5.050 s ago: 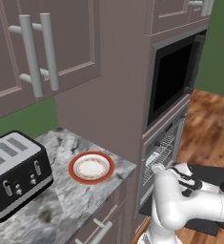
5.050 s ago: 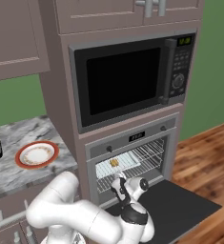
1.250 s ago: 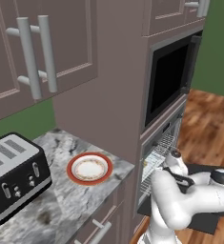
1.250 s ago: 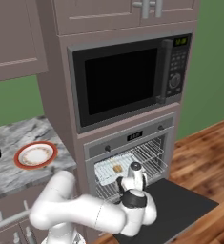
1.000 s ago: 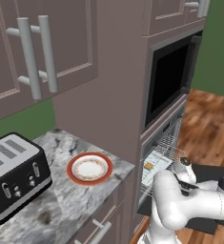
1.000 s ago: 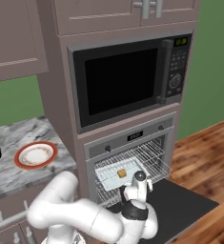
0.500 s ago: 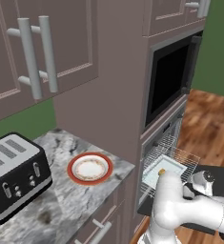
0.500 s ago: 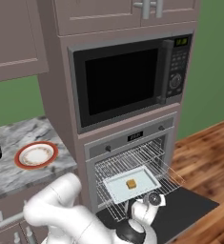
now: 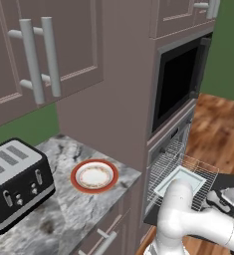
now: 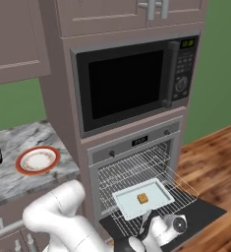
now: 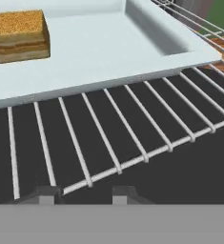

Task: Take the baked cake out of the oven and place it on the plate for cooling. Then close the oven door.

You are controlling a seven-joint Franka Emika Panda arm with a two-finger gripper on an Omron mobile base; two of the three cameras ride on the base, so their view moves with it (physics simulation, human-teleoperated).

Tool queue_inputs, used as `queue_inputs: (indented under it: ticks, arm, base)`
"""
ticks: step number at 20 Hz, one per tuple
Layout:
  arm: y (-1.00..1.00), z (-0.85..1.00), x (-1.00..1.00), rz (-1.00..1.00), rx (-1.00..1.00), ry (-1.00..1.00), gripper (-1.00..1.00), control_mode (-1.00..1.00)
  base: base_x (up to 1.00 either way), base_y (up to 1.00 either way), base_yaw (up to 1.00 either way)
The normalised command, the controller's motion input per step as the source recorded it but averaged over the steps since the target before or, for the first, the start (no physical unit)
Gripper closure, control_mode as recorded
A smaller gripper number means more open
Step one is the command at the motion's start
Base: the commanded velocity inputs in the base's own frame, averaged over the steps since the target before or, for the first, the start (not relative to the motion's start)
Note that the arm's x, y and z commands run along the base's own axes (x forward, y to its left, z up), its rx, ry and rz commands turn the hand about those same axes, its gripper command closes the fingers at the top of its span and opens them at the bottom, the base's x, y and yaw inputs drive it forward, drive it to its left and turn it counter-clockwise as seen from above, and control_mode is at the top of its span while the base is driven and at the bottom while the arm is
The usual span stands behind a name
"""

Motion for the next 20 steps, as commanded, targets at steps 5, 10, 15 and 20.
queue_inputs:
  ticks: [5,10,15,20]
  arm:
    - [-1.00,-0.92,-1.00,0.07,0.01,-0.12,1.00,-1.00]
    - [-0.79,-0.37,-0.92,0.03,0.00,-0.14,1.00,-1.00]
    - [-0.30,0.65,-0.37,0.03,0.04,-0.05,1.00,-1.00]
    - [-0.02,1.00,-0.06,0.00,0.00,0.05,-1.00,-1.00]
  base:
    - [0.00,0.00,0.00]
    - [0.00,0.00,0.00]
    - [0.00,0.00,0.00]
    - [0.00,0.00,0.00]
